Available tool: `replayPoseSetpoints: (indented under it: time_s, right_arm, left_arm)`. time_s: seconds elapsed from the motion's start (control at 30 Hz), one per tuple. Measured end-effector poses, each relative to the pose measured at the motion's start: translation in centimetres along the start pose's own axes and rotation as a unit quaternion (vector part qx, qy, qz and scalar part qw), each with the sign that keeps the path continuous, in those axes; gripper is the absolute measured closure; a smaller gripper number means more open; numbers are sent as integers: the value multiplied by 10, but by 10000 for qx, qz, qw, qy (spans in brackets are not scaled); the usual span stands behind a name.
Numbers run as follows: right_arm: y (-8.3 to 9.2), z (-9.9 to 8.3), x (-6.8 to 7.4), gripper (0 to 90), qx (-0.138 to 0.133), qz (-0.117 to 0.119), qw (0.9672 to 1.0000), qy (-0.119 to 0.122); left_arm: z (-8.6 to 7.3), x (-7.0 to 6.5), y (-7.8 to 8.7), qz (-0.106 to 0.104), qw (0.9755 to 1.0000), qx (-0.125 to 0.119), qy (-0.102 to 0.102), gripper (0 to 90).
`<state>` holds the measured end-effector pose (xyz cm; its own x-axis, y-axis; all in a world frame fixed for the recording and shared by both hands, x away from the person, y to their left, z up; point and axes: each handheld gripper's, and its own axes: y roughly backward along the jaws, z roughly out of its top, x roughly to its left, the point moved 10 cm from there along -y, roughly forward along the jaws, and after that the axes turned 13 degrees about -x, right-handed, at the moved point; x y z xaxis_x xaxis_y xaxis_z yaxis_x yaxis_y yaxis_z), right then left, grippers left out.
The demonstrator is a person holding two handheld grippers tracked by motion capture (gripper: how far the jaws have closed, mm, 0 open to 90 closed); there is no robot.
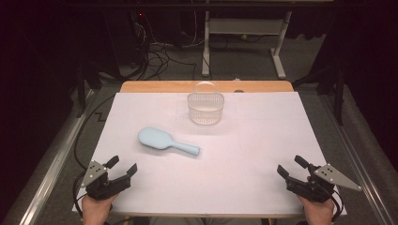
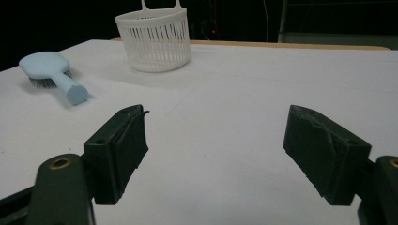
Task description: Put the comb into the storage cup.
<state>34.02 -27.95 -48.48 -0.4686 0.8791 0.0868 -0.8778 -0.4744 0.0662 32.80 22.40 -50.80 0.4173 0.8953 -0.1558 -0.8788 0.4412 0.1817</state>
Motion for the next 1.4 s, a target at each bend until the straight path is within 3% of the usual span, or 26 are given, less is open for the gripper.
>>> replayPoseSetpoints:
  time_s: [0.9, 1.4]
  right_arm:
    - [0, -1, -1, 222, 36, -8, 10000, -13]
    - [0, -1, 0, 222, 12, 33, 10000, -35]
  left_arm:
    - [0, -8, -4, -197, 9998, 14, 9, 209]
    - [8, -17, -9, -304, 9995, -54, -1, 209]
